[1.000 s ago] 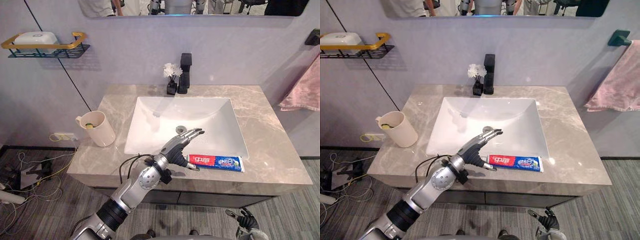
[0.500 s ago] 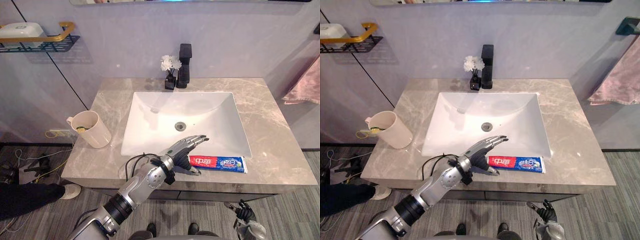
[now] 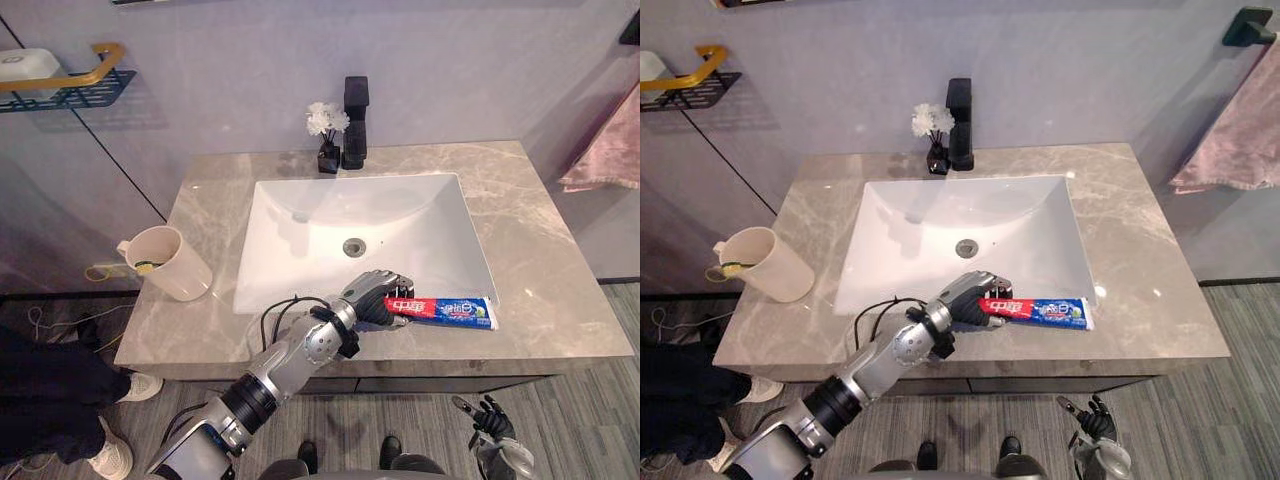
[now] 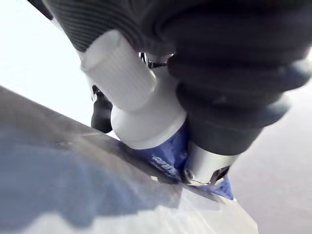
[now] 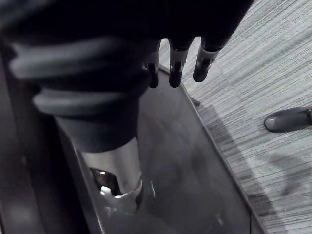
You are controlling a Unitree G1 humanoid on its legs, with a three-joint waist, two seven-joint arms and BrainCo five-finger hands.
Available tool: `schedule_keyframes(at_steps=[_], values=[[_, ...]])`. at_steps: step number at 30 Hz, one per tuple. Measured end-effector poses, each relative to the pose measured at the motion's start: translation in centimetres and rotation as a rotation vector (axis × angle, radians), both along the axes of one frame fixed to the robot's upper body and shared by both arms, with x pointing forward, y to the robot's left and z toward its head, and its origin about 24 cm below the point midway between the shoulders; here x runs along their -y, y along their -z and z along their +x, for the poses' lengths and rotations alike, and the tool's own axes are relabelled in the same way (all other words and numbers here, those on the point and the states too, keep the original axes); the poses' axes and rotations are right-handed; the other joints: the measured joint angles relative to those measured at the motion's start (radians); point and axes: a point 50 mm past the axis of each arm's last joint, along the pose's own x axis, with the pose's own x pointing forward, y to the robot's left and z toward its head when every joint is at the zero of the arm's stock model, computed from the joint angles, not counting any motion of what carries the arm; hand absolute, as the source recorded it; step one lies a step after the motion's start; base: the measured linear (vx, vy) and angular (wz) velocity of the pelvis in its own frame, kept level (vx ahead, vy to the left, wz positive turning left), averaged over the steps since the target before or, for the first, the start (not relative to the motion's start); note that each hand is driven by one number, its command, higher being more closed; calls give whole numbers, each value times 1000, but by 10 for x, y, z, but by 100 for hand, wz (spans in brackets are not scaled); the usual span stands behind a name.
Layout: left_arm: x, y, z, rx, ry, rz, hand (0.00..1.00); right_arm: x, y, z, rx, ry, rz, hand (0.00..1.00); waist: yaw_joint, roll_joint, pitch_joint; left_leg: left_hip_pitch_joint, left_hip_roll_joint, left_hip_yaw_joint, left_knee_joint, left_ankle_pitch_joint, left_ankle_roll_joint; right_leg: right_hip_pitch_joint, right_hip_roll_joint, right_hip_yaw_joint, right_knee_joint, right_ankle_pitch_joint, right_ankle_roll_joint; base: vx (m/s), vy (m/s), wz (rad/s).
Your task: Organize washtable
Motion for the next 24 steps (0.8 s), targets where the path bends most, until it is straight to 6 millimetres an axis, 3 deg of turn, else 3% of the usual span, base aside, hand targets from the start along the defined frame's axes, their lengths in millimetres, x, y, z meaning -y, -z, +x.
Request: schedule_keyframes(at_steps=[5, 11, 16, 24], values=[[-4, 1, 1, -5, -17, -12, 100, 4, -3, 6, 33, 47, 14, 0, -8, 1, 0, 7, 0, 23, 0, 0, 0, 0, -1, 20, 0, 0, 0, -7, 19, -10], [-11, -5, -7, -28, -46, -109, 100, 13, -2, -5, 42, 169, 35, 0, -9, 6, -2, 13, 3, 41, 0, -1, 0, -1, 0, 37, 0, 0, 0, -19, 11, -7], [-9, -32, -9, 22, -47, -243, 100, 17, 1, -19, 35, 242, 54, 0, -5, 13, -6, 1, 4, 47, 1, -1, 1, -21, 0, 49, 11, 0, 0, -20, 11, -6], [-30, -69, -6, 108, -141, -459, 100, 38, -3, -41, 62, 457, 43, 0, 17, 14, -9, 13, 7, 83, 4, -3, 4, -36, 0, 88, 35, 0, 0, -31, 11, -13]])
